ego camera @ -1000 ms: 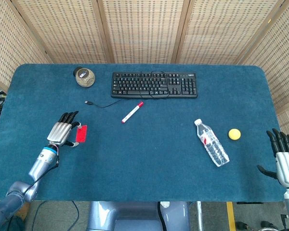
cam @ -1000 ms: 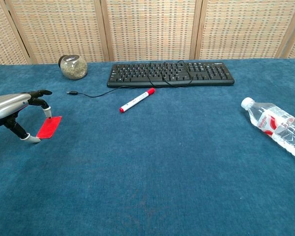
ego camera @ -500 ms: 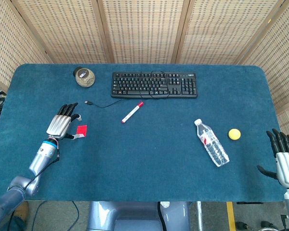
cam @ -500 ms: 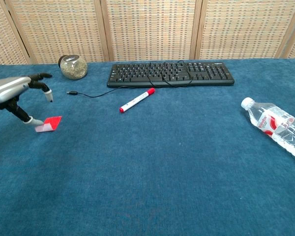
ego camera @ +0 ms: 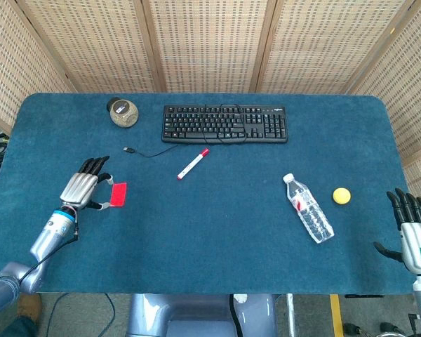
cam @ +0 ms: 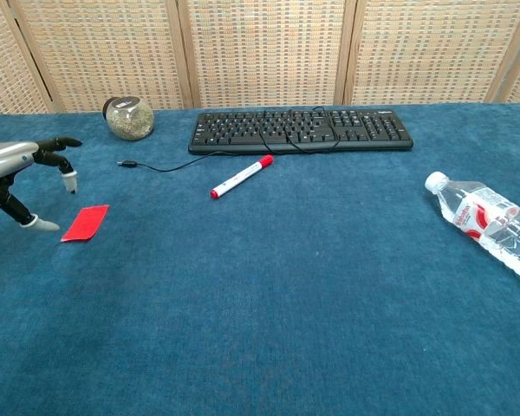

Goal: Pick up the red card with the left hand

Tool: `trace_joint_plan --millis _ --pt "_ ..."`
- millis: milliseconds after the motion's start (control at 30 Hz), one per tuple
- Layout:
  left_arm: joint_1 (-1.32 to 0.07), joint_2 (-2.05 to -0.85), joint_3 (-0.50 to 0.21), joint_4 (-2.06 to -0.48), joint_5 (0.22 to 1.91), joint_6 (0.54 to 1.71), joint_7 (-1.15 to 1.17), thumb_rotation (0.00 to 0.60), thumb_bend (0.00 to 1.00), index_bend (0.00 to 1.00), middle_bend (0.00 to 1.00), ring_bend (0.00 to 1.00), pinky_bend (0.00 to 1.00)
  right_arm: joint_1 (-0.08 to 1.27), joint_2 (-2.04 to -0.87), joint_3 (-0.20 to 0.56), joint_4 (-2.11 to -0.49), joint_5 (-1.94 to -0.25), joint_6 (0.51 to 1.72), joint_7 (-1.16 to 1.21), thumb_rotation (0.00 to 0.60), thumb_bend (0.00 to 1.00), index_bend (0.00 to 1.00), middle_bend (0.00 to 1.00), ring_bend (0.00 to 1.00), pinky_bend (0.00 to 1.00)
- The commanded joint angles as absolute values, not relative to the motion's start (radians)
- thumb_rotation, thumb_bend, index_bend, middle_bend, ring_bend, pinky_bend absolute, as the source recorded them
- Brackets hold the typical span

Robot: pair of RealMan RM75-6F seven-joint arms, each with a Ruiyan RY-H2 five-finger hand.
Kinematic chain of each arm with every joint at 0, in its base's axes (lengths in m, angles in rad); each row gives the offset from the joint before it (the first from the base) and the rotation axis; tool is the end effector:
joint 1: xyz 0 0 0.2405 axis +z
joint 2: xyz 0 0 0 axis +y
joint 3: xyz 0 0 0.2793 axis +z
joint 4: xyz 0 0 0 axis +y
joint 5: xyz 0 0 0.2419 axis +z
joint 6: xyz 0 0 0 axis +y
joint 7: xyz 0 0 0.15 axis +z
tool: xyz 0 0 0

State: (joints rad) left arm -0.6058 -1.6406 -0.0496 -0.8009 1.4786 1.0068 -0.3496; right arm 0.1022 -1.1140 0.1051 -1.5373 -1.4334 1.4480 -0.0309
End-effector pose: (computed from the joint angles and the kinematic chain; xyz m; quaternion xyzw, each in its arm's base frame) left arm -0.3292 0.3949 -0.0113 -0.7076 -0.3971 -0.3648 0.4567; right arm -0.3640 -0.2121 0.1589 0.5880 -0.3601 0.3594 0.6288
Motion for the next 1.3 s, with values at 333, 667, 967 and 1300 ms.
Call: trace_joint_plan --millis 333,667,967,1300 --pt "-0.609 -1.662 -0.054 -0.83 1.452 0.971 -0.324 0.6 0.09 0.49 0.0 0.0 0.0 0.102 -1.111 0.104 -1.538 -1.435 1.449 -0.023 0.6 0.0 0.0 0.0 0.0 0.0" --pt "-0.613 -1.681 -0.061 -0.827 1.438 0.957 -0.312 0.6 0.12 0.49 0.0 0.0 0.0 0.102 -1.11 0.103 -1.536 -1.434 1.445 -0.017 0.6 0.0 0.0 0.0 0.0 0.0" --pt "-0.619 -1.685 -0.065 -0.814 1.432 0.943 -0.311 0.6 0.12 0.49 0.0 0.0 0.0 0.103 -1.109 0.104 -1.535 -1.432 1.443 -0.014 0.6 0.0 0.0 0.0 0.0 0.0" --pt "-0.621 -1.699 -0.066 -0.793 1.426 0.93 -0.316 0.6 0.12 0.49 0.0 0.0 0.0 0.103 -1.106 0.101 -1.538 -1.438 1.444 -0.007 0.6 0.0 0.0 0.0 0.0 0.0"
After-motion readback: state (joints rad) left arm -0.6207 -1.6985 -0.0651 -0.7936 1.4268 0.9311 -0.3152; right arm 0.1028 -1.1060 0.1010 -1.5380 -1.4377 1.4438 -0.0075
